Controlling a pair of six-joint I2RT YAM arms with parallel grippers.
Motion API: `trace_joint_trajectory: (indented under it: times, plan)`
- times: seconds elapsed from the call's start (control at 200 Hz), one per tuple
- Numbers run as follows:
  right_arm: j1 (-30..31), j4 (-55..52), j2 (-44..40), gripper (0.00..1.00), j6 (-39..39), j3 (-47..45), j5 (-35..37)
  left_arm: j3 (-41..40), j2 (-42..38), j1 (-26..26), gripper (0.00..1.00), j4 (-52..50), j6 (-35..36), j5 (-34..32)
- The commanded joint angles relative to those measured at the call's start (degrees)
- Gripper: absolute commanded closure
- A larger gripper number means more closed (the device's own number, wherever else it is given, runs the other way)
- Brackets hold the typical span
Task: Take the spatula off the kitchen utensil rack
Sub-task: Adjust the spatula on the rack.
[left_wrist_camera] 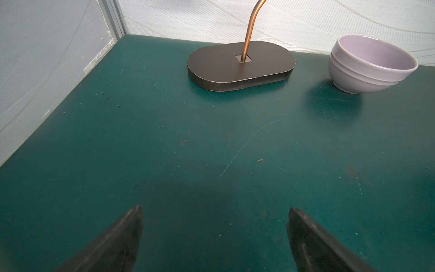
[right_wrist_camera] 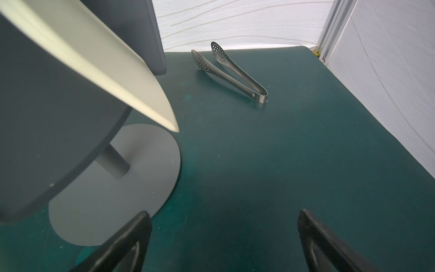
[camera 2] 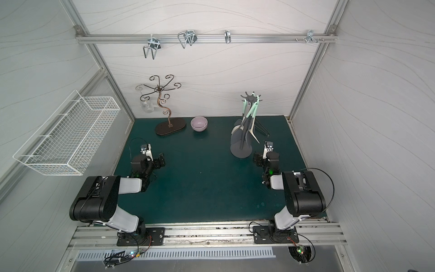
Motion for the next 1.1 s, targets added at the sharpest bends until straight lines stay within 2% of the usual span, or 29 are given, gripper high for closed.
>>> trace_joint_trajectory:
  times: [0.0, 0.33, 0.39, 0.43, 0.52, 0.555, 0.61, 0.705, 0.795, 0.93, 1.096]
  plan:
    - [0.3, -0.3, 0.2, 0.01, -0.6, 0.2, 0.1, 1.6, 0.2, -0.1, 0.01, 1.2, 0.3, -0.3]
    - [0.3, -0.3, 0.2, 0.01, -0.5, 0.2, 0.1, 0.7, -1.8, -0.6, 0.01, 2.5, 1.2, 0.0]
    - [0.3, -0.5, 0.3, 0.01, -0.6, 0.3, 0.0, 2.4, -7.4, -1.2, 0.01, -5.7, -0.2, -3.9]
    - [0.3, -0.4, 0.3, 0.01, -0.6, 0.2, -0.1, 5.0, -11.4, -1.3, 0.01, -14.7, -2.3, -6.0]
    - [0.7, 0.8, -2.4, 0.01, -2.8, -1.2, -4.1, 8.4, -17.4, -1.4, 0.01, -25.3, -12.2, -8.5]
    - [1.7, -2.7, -5.2, 0.01, -4.3, -0.7, -4.7, 9.1, -18.5, -1.5, 0.01, -26.5, -16.6, -7.5]
    - [3.4, -11.3, -9.8, 0.01, -5.4, 2.3, -1.9, 11.4, -18.8, -1.8, 0.01, -30.3, -21.6, -6.1]
    - [4.1, -29.2, -16.6, 0.01, 0.1, 10.4, 1.5, 15.9, -17.9, -3.4, 0.01, -39.0, -21.8, -7.3]
    - [4.2, -43.8, -20.5, 0.01, 4.4, 18.6, 2.2, 15.8, -18.0, -3.7, 0.01, -39.6, -23.5, -6.8]
    - [4.2, -51.5, -26.8, 0.01, 8.7, 23.8, 5.9, 15.5, -15.9, -5.0, 0.01, -34.2, -23.3, 4.5]
    - [4.2, -58.9, -32.6, 0.05, 11.2, 30.5, 5.2, 21.0, -10.3, -12.4, 0.02, -33.6, -20.3, 11.8]
